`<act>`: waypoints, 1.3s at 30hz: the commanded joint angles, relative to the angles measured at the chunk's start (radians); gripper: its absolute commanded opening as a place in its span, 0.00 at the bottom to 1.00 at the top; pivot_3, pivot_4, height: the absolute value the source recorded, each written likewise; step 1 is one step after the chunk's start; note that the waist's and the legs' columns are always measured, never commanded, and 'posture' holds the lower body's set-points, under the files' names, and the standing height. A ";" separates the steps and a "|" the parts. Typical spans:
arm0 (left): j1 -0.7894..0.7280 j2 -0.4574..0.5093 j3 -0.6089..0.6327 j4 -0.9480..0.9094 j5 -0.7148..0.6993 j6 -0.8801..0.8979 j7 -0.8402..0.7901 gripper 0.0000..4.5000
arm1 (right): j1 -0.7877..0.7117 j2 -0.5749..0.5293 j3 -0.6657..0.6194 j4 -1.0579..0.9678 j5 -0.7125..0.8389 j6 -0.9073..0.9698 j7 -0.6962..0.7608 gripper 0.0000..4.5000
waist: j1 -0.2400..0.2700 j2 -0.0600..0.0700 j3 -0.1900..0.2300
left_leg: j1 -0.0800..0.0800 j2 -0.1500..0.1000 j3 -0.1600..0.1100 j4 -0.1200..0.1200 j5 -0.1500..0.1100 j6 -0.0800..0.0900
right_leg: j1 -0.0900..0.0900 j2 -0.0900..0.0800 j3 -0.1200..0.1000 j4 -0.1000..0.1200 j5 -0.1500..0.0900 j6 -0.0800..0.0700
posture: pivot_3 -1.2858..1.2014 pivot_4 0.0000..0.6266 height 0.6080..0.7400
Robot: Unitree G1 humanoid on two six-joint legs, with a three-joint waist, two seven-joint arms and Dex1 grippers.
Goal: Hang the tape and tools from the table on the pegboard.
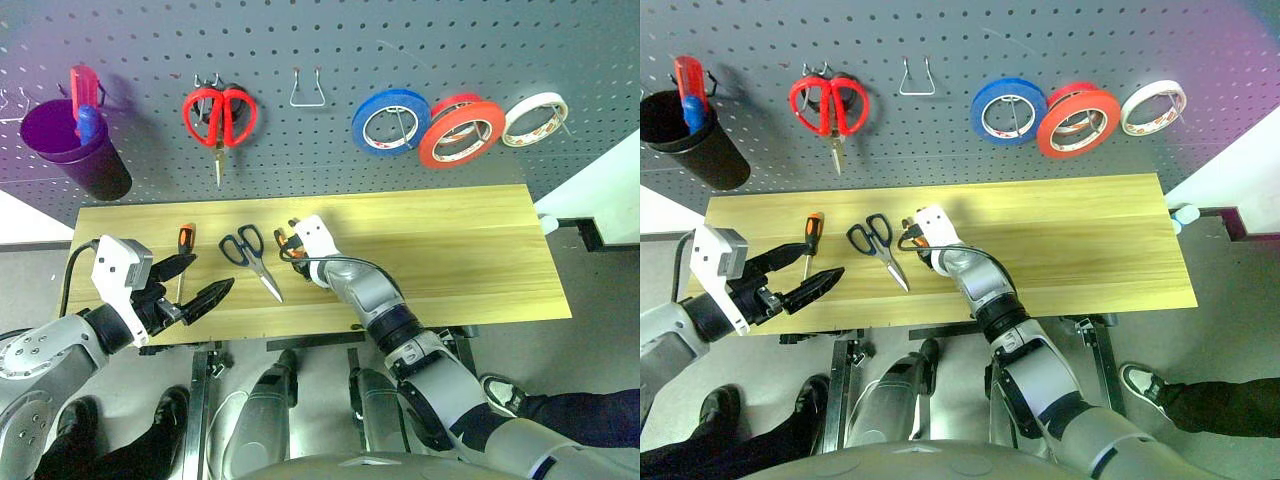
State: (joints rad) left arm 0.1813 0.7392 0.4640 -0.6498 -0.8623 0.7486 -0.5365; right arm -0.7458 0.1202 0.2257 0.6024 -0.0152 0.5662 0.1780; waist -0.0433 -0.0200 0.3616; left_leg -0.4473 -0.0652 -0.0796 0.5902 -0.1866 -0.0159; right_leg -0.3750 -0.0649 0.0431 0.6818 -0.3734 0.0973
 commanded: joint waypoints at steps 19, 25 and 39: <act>-0.162 -0.052 -0.126 0.123 0.103 -0.102 -0.047 1.00 | 0.199 -0.063 -0.204 -0.546 0.275 0.214 0.161 0.47 | -0.004 -0.002 0.000 | -0.016 0.000 0.001 0.003 0.005 -0.006 | -0.015 0.001 -0.002 0.005 0.001 0.000 | 0.51 0.53 1.00; -0.227 -0.063 -0.139 0.188 0.128 -0.133 -0.065 1.00 | 0.245 -0.104 -0.213 -0.612 0.311 0.217 0.179 0.47 | -0.010 -0.004 -0.001 | -0.016 0.000 0.001 0.004 0.006 -0.009 | -0.016 0.001 -0.003 0.006 0.001 0.000 | 0.51 0.47 1.00; -0.334 -0.102 -0.191 0.285 0.195 -0.191 -0.105 1.00 | 0.241 -0.140 -0.356 -0.694 0.437 0.172 0.163 0.47 | -0.028 -0.011 -0.012 | -0.016 0.001 0.001 0.008 0.010 -0.014 | -0.019 0.002 -0.006 0.017 0.001 0.000 | 0.49 0.38 1.00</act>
State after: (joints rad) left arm -0.1491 0.6377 0.2769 -0.3531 -0.6751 0.5808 -0.6303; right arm -0.4793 -0.0287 -0.1003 -0.0212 0.3769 0.7662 0.3420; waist -0.0717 -0.0308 0.3498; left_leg -0.4630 -0.0641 -0.0787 0.5985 -0.1765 -0.0300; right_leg -0.3935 -0.0631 0.0369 0.6993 -0.3728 0.0977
